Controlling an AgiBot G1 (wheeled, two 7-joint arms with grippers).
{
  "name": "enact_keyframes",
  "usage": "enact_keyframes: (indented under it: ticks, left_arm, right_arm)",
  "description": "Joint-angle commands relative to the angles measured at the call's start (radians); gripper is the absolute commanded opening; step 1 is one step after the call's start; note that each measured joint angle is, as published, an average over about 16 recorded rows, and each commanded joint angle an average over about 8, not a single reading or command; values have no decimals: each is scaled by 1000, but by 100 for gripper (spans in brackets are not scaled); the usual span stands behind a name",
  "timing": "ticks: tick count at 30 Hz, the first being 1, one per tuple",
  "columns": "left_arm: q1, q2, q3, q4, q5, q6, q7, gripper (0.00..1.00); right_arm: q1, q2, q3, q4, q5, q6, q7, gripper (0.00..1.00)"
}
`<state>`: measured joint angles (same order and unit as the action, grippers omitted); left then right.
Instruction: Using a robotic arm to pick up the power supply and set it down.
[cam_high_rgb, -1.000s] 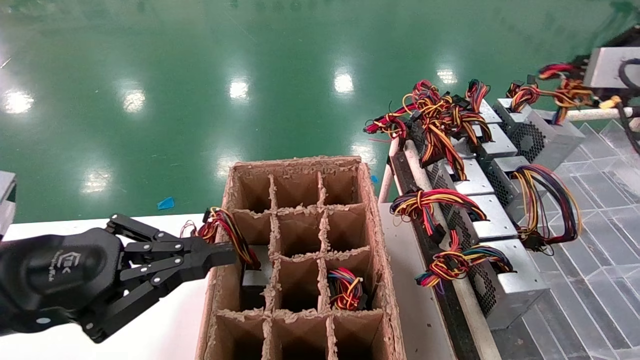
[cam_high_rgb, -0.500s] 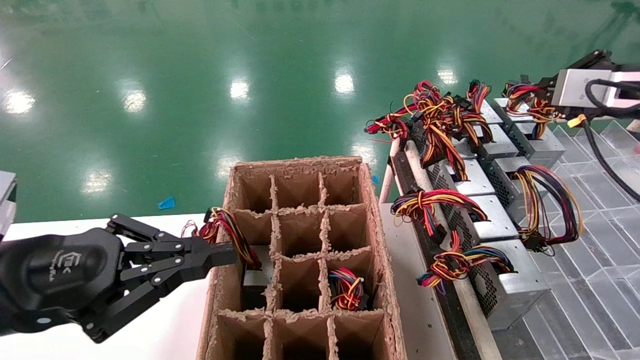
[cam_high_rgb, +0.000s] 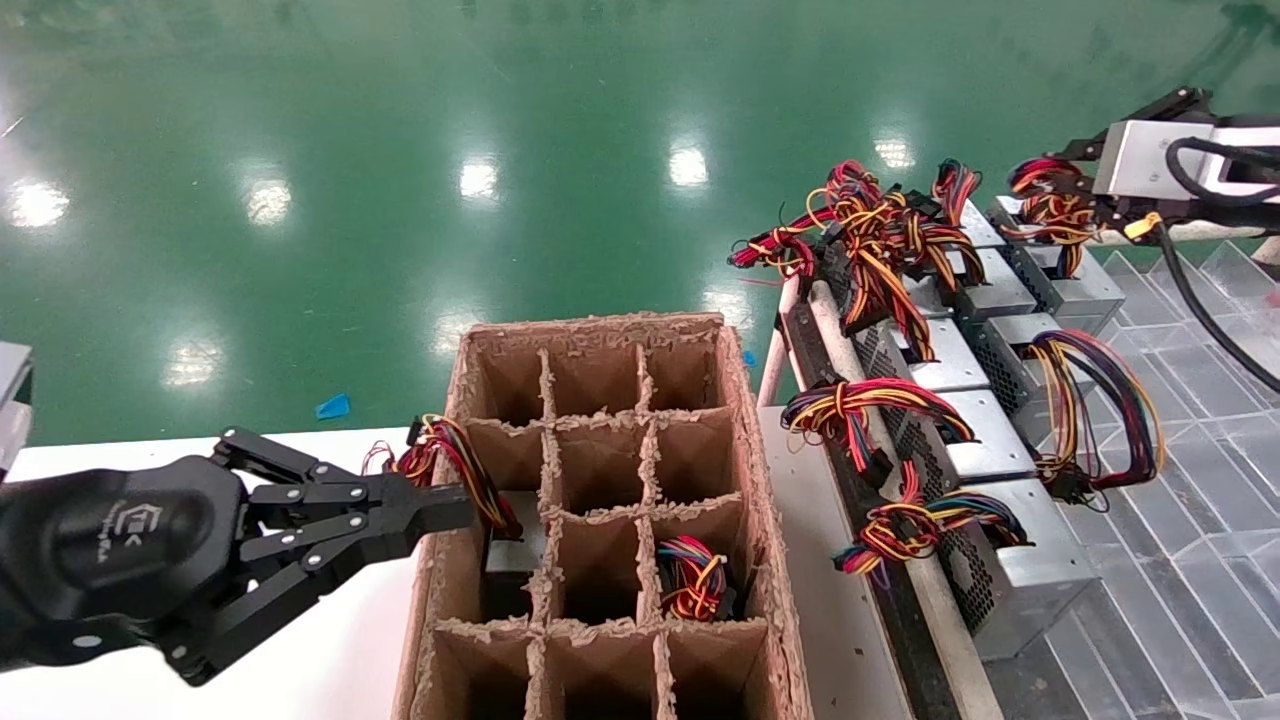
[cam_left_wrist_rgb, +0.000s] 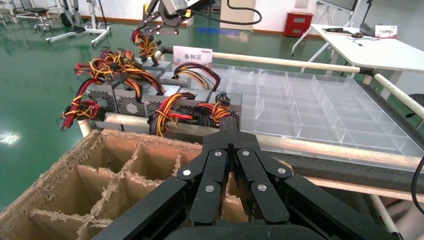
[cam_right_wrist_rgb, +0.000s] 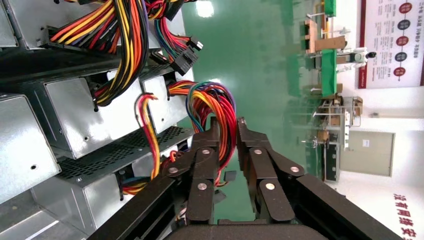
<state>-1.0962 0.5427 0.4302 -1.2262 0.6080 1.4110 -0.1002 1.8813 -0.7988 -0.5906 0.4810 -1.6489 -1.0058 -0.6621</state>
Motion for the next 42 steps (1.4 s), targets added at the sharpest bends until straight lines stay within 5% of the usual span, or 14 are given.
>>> enact_keyframes:
  ticks: [1, 16, 35, 37, 42]
  left_arm:
    - [0, 0, 0, 0, 0, 0, 0, 0]
    - [0, 0, 0, 0, 0, 0, 0, 0]
    - [0, 0, 0, 0, 0, 0, 0, 0]
    - [0, 0, 0, 0, 0, 0, 0, 11]
    - [0, 0, 0, 0, 0, 0, 0, 73]
  right_arm:
    - [4, -3, 0, -6, 1, -4, -4, 100]
    - [-6, 20, 43, 46, 106, -122, 55, 100]
    - [-252, 72, 127, 275, 358, -238, 301, 100]
    - [-279, 78, 136, 302, 386, -251, 328, 100]
    - [-349, 92, 159, 368, 456, -282, 397, 100]
